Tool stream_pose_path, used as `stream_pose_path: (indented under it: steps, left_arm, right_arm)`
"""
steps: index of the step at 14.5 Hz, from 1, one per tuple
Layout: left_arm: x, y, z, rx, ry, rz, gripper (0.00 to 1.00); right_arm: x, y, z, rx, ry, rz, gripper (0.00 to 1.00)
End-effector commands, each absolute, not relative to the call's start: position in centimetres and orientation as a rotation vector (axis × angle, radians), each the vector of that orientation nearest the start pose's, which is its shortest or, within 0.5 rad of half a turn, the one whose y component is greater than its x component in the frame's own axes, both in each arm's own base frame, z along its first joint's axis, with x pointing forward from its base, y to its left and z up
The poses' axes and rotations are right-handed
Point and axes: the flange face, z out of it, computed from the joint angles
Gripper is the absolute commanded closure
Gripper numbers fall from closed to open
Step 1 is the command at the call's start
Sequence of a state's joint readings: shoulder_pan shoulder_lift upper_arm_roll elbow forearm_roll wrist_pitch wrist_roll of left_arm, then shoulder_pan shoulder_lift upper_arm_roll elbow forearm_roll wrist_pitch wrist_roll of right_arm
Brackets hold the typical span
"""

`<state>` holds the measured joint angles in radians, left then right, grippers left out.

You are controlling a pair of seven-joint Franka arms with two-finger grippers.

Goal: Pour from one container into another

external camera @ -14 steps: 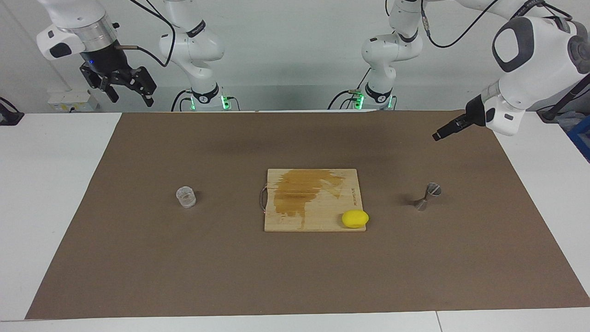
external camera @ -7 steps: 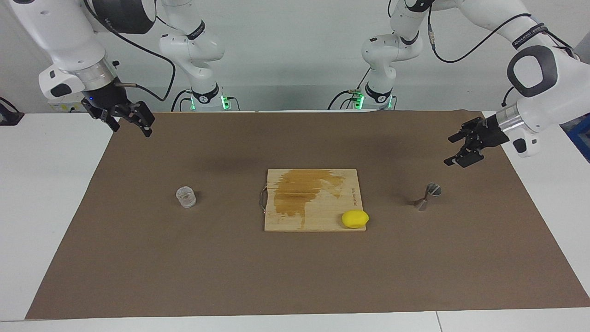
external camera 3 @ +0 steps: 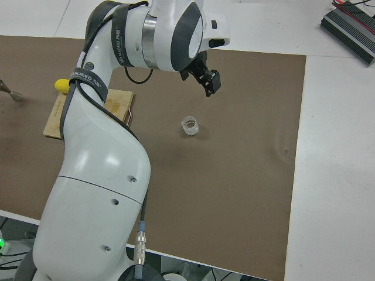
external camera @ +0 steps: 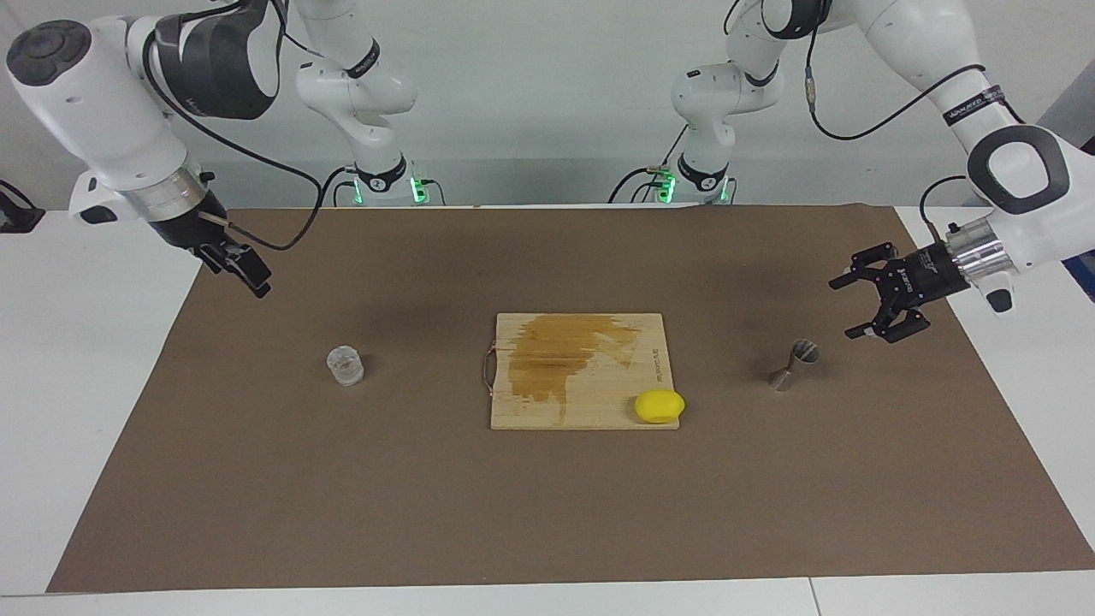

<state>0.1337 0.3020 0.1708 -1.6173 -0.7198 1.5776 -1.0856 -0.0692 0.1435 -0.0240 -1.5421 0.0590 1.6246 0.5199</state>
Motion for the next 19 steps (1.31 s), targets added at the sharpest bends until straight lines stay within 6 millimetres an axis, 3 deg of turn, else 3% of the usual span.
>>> stream_pose_path:
  steps: [1,5,9,14,19]
  left_arm:
    - [59.9,13.8,42.1,-2.341,-2.648,1.113,0.00]
    - [59.1,13.9,38.8,-2.204,-2.795,1.269,0.00]
    - [58.2,15.1,36.4,-2.072,-2.960,1.322,0.00]
    - [56.9,15.6,34.4,-2.104,-2.976,1.291,0.00]
    - [55.2,15.4,32.9,-2.004,-3.006,1.324,0.00]
  right_arm:
    - [62.3,-6.3,51.7,-2.753,1.199,0.152,0.09]
    - [64.0,-7.3,48.4,-2.471,1.542,0.228,0.08]
    - [62.8,-10.5,45.3,-2.134,1.819,0.370,0.07]
    - [62.6,-10.0,44.7,-2.032,1.945,0.363,0.06]
    - [62.6,-8.7,44.6,-2.034,1.941,0.380,0.00]
